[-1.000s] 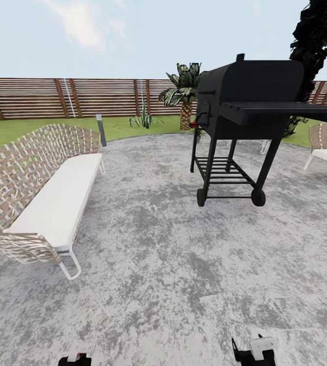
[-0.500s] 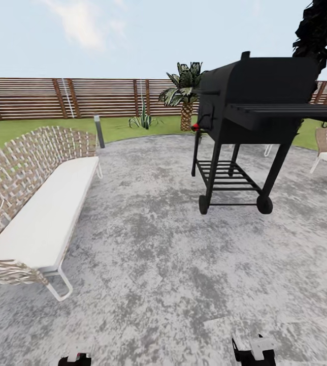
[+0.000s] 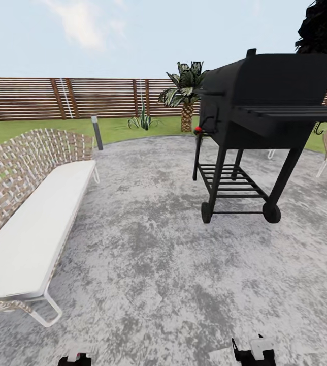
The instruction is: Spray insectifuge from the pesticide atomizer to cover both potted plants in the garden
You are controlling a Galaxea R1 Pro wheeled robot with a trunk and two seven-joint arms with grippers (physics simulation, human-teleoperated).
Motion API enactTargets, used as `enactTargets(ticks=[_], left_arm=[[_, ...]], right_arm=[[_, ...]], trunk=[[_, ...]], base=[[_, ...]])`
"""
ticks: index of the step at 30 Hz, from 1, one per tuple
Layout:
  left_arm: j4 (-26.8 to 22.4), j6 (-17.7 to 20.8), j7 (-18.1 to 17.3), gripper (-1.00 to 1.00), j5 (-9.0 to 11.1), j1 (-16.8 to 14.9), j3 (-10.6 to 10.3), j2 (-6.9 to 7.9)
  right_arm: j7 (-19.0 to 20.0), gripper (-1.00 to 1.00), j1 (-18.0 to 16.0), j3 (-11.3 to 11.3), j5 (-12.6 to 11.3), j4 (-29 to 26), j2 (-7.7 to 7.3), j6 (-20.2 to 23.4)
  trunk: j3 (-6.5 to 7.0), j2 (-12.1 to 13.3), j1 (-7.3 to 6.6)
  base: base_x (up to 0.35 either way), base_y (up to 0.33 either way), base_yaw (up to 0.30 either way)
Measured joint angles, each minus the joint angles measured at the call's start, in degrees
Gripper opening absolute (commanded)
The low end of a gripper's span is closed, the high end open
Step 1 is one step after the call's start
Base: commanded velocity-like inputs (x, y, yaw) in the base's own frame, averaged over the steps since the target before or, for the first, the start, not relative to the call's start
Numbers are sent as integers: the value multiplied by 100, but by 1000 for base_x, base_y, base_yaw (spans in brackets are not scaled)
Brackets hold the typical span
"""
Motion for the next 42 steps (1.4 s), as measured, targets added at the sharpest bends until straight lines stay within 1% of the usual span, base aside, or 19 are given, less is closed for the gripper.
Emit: enactTargets(ticks=[22, 33, 42], left_arm=[[0, 0, 0, -100, 0, 0, 0, -5], [-2, 0, 0, -100, -3, 4, -1, -13], [0, 0, 0, -100, -5, 2, 0, -24]], right_arm=[[0, 100, 0, 1, 0, 0, 1, 0], [0, 100, -1, 1, 0, 2, 5, 0], [0, 100, 0, -1, 0, 0, 3, 0]], trunk=[[0, 0, 0], [0, 0, 0], [0, 0, 0]], base=[[339, 0, 1], [339, 0, 208], [339, 0, 14]])
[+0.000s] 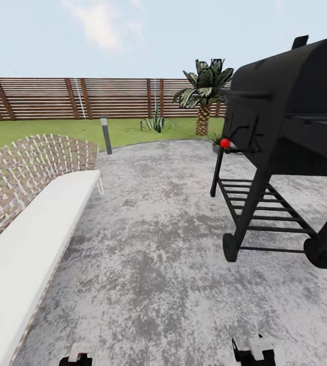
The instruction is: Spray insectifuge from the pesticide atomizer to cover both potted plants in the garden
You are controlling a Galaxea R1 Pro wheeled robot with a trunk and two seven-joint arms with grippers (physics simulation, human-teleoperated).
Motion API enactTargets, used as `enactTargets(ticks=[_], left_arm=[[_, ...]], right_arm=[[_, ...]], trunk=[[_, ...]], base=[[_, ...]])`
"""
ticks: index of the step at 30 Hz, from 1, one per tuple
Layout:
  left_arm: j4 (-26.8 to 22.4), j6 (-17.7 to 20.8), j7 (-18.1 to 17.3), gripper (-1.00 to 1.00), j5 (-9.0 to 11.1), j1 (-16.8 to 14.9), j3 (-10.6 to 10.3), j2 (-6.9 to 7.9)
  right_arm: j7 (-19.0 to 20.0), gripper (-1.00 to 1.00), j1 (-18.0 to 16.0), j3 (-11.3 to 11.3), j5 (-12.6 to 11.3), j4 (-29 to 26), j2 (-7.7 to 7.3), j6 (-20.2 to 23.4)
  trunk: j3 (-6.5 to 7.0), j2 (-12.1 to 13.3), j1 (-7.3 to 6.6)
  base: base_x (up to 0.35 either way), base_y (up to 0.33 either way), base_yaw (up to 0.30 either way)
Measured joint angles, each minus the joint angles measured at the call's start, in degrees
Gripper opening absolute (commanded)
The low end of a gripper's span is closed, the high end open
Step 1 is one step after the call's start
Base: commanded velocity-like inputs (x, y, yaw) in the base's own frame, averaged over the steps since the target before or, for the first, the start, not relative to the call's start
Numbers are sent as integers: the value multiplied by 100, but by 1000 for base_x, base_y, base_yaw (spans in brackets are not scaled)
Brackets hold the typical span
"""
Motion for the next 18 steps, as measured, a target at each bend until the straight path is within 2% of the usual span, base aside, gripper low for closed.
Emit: enactTargets(ticks=[14, 18], left_arm=[[0, 0, 0, -100, -3, 2, 0, 0], [-1, 0, 0, -100, -3, 5, 0, 0]], right_arm=[[0, 100, 0, 3, 0, 0, 4, 0], [0, 100, -1, 3, 0, 2, 5, 0]], trunk=[[0, 0, 0], [0, 0, 0]], base=[[339, 0, 0], [339, 0, 120]])
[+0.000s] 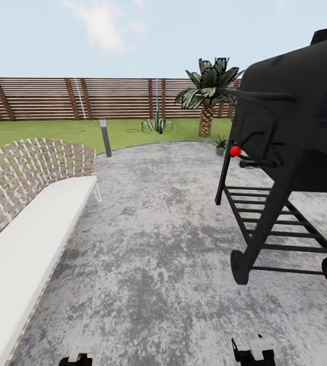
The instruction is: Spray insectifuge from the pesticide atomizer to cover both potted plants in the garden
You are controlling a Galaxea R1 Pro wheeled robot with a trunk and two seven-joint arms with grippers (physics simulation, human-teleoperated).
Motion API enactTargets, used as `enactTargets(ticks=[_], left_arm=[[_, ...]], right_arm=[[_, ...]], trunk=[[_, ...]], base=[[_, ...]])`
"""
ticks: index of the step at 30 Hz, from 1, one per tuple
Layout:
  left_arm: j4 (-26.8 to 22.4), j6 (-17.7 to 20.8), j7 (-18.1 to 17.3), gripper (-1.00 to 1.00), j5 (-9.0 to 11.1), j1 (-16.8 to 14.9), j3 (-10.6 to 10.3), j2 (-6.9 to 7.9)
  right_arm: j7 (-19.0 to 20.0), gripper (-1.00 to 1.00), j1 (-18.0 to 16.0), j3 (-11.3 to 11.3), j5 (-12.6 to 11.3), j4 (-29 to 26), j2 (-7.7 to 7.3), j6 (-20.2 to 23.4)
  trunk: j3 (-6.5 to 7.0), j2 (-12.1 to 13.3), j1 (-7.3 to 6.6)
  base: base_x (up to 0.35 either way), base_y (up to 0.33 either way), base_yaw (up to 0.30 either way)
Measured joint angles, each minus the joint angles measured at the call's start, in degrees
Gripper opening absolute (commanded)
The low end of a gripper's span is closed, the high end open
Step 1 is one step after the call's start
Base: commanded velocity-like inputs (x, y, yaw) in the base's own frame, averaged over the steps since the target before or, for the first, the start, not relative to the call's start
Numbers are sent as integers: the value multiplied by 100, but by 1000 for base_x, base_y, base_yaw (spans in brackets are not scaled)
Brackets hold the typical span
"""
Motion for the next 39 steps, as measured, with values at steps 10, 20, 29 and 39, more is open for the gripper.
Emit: enactTargets(ticks=[10, 20, 29, 39], left_arm=[[1, 0, 0, -100, 7, -2, 0, 1], [1, 0, 0, -100, 4, -6, 0, 2], [1, -1, 1, -100, 7, -4, 1, 2], [1, 0, 0, -100, 5, -2, 0, -1]], right_arm=[[0, 100, 1, 0, 0, -1, 0, 0], [0, 100, 1, -9, 0, 1, -9, 0], [1, 100, 1, -9, 0, 1, -9, 1], [0, 100, 1, -9, 0, 2, -9, 0]], trunk=[[0, 0, 0], [0, 0, 0], [0, 0, 0], [0, 0, 0]], base=[[339, 0, 151], [339, 1, 2], [339, 87, 0], [339, 17, 0]])
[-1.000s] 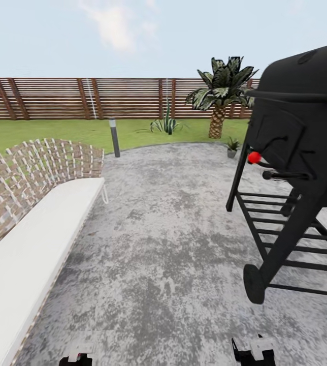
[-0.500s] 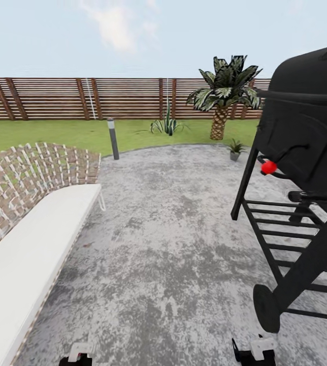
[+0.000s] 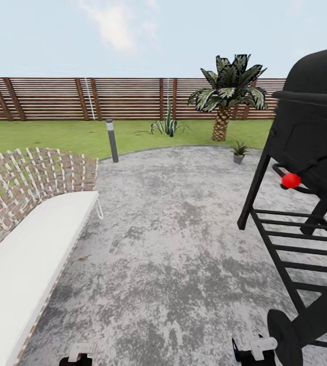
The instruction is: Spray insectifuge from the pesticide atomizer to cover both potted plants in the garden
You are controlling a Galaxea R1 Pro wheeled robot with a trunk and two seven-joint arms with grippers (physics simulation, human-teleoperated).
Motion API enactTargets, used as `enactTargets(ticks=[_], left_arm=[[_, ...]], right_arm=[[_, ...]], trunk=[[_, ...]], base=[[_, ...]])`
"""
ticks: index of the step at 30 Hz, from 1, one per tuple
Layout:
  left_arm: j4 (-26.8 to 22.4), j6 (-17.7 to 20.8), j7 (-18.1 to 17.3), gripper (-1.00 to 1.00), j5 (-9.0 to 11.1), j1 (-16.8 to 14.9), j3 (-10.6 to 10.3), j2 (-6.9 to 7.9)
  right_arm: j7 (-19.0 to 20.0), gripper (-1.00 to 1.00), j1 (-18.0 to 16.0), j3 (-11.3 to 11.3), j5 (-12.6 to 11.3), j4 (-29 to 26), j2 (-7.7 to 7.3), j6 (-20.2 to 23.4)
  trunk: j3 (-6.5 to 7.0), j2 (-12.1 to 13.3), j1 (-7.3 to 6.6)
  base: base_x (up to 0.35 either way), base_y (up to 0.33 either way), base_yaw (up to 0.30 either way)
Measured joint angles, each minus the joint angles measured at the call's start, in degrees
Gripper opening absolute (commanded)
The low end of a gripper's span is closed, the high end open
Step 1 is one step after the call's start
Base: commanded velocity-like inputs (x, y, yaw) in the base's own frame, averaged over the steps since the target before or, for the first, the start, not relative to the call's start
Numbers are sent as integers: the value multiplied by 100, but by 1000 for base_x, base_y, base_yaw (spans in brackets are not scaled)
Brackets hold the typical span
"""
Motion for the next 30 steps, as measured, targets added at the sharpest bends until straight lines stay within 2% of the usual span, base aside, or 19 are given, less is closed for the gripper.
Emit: enactTargets(ticks=[14, 30], left_arm=[[0, 0, 0, -100, 2, -4, 0, 2], [0, 0, 0, -100, 2, -3, 0, 0]], right_arm=[[0, 100, 0, 0, 0, -1, 0, 0], [1, 100, 0, 1, 0, 0, 0, 1]], trunk=[[0, 0, 0], [0, 0, 0]], base=[[339, 1, 0], [321, 116, 0]])
